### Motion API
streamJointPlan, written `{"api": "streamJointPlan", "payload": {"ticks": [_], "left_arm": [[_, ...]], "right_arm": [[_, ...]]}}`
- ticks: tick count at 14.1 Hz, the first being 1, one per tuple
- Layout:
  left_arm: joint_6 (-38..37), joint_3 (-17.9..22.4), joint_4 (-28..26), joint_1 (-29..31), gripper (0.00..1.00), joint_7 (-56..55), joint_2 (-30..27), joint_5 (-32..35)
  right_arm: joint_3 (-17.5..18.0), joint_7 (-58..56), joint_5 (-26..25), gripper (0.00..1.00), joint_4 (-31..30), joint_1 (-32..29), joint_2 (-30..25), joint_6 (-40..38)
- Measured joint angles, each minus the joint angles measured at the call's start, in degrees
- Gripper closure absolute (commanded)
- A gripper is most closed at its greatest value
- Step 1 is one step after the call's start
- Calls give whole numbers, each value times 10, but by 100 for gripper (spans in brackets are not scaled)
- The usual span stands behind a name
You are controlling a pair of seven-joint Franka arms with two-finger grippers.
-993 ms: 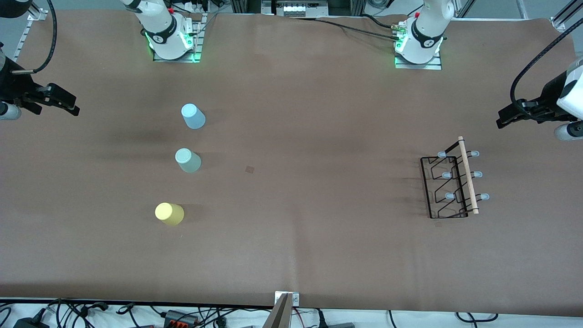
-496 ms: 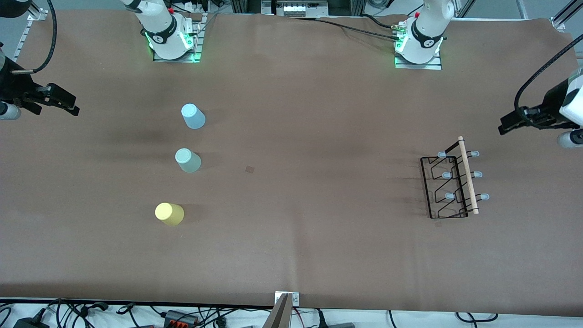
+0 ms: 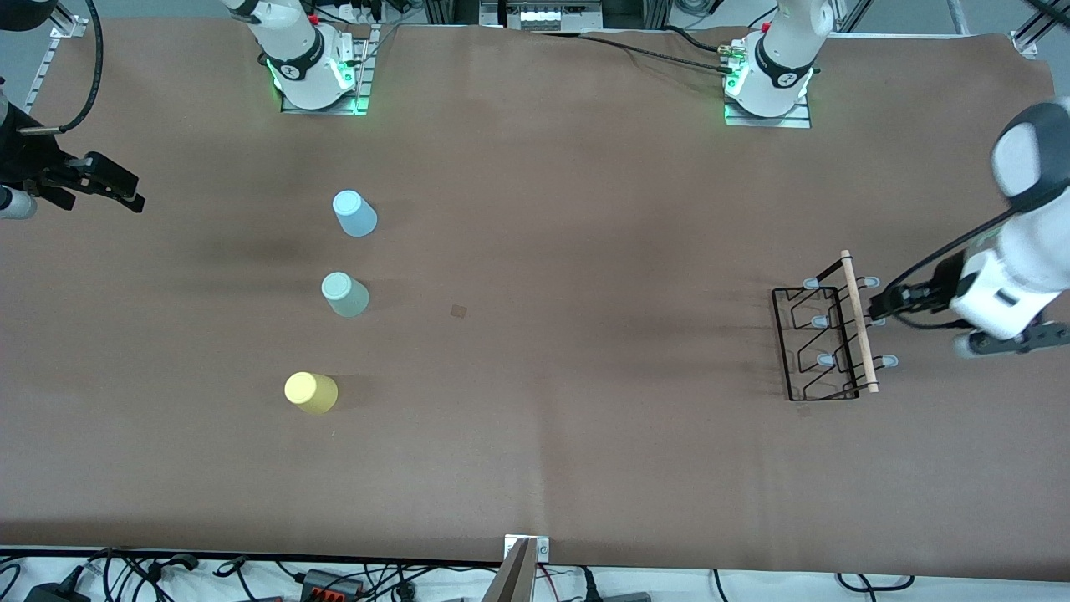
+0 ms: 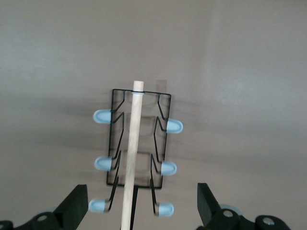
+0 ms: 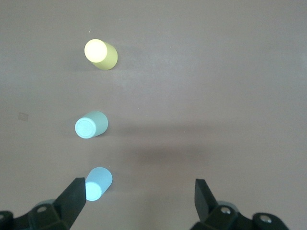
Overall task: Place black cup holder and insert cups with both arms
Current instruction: 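Lower the left gripper and grasp the rack's wooden handle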
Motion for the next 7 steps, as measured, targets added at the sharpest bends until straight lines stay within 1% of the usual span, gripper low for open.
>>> {"api": "streamJointPlan", "payload": {"ticks": [3,5,6,7], "left_arm": [[100,0,-79,3,0,6,-1,0],[171,0,-129,6,0,31,-6,0],[193,0,-147,12,0,39,-8,0],[203,0,-155,18,3,45,-9,0]], "right_arm": [[0,0,0,0,0,0,0,0],[0,0,0,0,0,0,0,0],[0,0,0,0,0,0,0,0],[0,0,0,0,0,0,0,0]]}}
